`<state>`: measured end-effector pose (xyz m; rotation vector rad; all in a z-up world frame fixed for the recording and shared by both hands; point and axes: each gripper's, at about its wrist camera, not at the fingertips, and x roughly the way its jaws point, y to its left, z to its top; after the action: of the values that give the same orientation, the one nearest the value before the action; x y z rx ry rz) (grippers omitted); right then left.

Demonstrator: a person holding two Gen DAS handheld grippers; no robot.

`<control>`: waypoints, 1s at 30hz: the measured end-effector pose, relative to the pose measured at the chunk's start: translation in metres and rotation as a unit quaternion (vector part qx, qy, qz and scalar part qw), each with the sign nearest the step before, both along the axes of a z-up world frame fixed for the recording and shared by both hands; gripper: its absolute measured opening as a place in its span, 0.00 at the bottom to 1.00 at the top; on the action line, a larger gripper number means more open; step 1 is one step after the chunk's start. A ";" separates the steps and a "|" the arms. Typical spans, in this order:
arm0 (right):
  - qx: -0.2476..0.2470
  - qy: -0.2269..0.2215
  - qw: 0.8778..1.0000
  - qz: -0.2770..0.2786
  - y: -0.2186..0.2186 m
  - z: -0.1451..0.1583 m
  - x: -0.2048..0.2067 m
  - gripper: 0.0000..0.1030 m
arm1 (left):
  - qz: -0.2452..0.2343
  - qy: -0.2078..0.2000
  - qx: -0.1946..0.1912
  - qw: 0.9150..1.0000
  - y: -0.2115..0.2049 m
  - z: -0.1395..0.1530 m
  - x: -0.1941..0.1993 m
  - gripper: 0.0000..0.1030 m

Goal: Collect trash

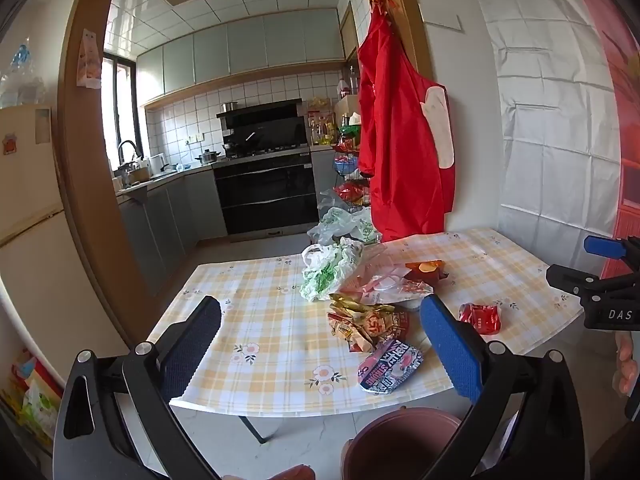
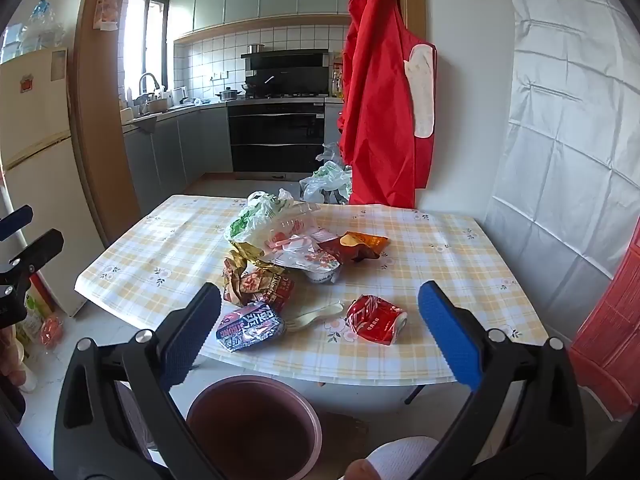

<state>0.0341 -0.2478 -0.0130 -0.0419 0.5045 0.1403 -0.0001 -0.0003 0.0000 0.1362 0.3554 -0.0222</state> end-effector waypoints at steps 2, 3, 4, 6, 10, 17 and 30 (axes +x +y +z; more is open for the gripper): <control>0.002 0.000 1.000 0.001 0.000 0.000 0.000 0.95 | 0.001 0.000 0.001 1.000 0.000 0.000 0.000 0.95; 0.003 0.000 1.000 0.001 -0.001 0.000 0.001 0.95 | 0.000 0.000 0.001 1.000 0.000 0.000 0.000 0.95; 0.005 0.001 1.000 0.002 -0.001 0.000 0.001 0.95 | 0.000 -0.001 0.001 1.000 0.000 0.000 0.000 0.95; 0.005 0.001 1.000 0.002 -0.001 0.001 0.001 0.95 | 0.001 -0.001 0.001 1.000 0.000 0.000 0.000 0.95; 0.006 0.002 1.000 0.002 0.003 0.003 0.001 0.95 | 0.002 -0.001 0.000 1.000 0.000 0.000 0.000 0.95; 0.006 0.001 1.000 0.001 -0.004 0.001 0.003 0.95 | 0.001 0.000 -0.001 1.000 0.001 0.000 0.000 0.95; 0.011 0.003 1.000 -0.003 0.001 0.004 0.001 0.95 | 0.002 -0.001 0.001 1.000 0.000 0.003 0.000 0.95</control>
<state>0.0354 -0.2470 -0.0091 -0.0191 0.5082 0.1408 0.0001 0.0001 0.0030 0.1367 0.3546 -0.0183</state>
